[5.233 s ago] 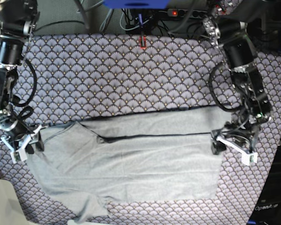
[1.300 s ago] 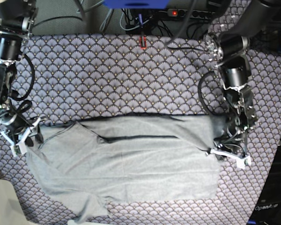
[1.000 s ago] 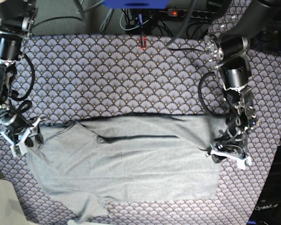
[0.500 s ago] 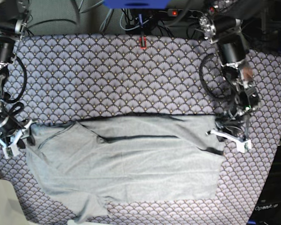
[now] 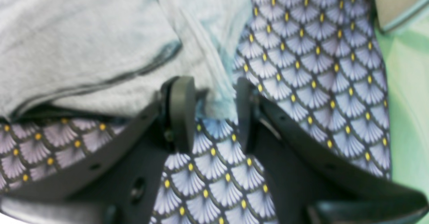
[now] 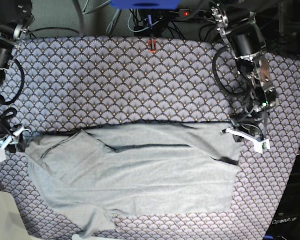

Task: Fold the T-shirt properly
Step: 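Open both grippers and raise them off the folded shirt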

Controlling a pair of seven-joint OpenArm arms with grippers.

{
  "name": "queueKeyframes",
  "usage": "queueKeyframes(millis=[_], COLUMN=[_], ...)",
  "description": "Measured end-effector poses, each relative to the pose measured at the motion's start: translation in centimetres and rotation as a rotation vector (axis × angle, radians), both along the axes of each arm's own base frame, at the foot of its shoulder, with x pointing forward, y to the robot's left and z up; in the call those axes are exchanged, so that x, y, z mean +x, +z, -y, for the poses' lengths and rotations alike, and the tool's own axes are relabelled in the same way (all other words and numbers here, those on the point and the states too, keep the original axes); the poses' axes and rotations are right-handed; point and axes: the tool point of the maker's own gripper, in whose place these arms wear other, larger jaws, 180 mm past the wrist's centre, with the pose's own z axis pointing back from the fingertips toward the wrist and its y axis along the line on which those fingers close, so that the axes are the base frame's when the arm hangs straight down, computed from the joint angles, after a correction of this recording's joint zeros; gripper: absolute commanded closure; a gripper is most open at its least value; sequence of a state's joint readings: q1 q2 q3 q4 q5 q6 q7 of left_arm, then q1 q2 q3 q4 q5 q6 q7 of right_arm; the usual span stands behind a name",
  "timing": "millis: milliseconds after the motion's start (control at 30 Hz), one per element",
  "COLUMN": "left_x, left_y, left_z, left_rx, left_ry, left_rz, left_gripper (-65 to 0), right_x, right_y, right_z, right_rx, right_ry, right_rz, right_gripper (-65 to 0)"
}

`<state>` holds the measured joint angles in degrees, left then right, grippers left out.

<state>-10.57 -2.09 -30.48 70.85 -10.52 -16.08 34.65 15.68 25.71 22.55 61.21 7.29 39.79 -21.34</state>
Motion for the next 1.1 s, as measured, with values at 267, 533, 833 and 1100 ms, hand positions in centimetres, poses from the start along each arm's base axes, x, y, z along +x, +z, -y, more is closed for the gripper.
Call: queueKeyframes(millis=[267,533,833,1100], left_x=[-1.5,-2.3,-3.8,-6.0], left_y=[-0.3,1.0,-0.2,-2.2], left_z=[0.0,-0.3,-0.4,0.5], left_rx=[0.014,0.049,0.051,0.03], left_ry=[-0.024,-0.024,-0.023,-0.029], left_rz=[-0.064,-0.034,-0.068,-0.121], left_gripper=[0.0,0.0,0.0,0.0], right_x=[-0.2,0.2,1.0,1.3], right_y=[-1.3,-2.3,-3.4,-4.3], right_z=[0.1,0.3,0.6,1.7], right_rx=[0.034,0.106,0.193,0.241], right_ry=[-0.015,-0.043,-0.089,-0.135], right_rz=[-0.022,0.027,0.064,0.06], right_gripper=[-37.8,-42.9,-42.8,-36.4])
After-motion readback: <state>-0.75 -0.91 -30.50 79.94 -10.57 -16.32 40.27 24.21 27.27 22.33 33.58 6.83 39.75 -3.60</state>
